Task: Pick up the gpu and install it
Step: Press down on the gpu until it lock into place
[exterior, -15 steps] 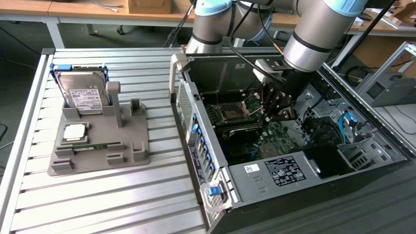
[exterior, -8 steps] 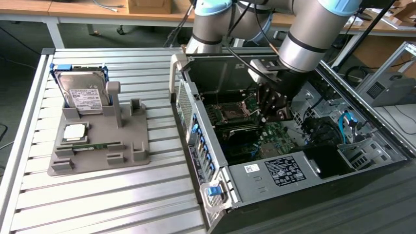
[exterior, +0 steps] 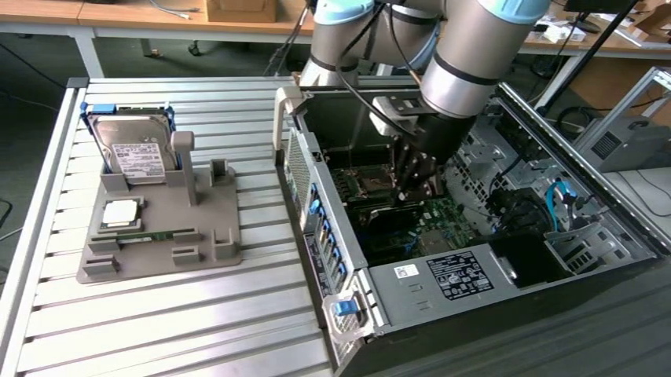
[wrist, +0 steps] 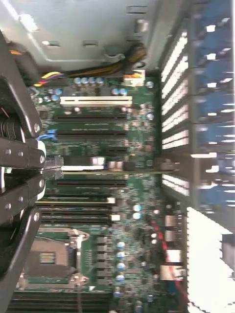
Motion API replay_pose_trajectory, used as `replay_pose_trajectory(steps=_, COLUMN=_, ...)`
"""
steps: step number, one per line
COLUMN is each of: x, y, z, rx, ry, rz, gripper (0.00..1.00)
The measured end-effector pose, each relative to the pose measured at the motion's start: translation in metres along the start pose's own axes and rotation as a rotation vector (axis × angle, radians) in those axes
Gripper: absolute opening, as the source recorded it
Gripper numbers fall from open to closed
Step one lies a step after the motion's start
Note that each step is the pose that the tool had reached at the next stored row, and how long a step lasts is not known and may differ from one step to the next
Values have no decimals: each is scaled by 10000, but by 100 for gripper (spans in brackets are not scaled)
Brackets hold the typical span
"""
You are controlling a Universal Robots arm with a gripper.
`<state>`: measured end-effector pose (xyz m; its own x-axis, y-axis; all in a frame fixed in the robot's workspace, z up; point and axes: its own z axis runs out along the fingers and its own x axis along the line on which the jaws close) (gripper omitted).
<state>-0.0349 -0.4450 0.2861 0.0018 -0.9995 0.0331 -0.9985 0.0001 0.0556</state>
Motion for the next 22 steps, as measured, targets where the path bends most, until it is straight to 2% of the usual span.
replay_pose_trajectory(steps=3, x=-31, y=198, z=27, rx=2, ry=9, rz=1, gripper=11)
replay_pose_trajectory(steps=5, x=-107, y=273, z=44, rx=3, ry=26, rz=2, gripper=11)
replay_pose_trajectory(steps=6, x=-111, y=341, z=61, rx=3, ry=27, rz=2, gripper=11)
replay_pose_trajectory(steps=8, x=-109, y=386, z=74, rx=2, ry=29, rz=2, gripper=11)
replay_pose_trajectory(steps=22, x=-88, y=449, z=152, rx=3, ry=38, rz=1, gripper=11)
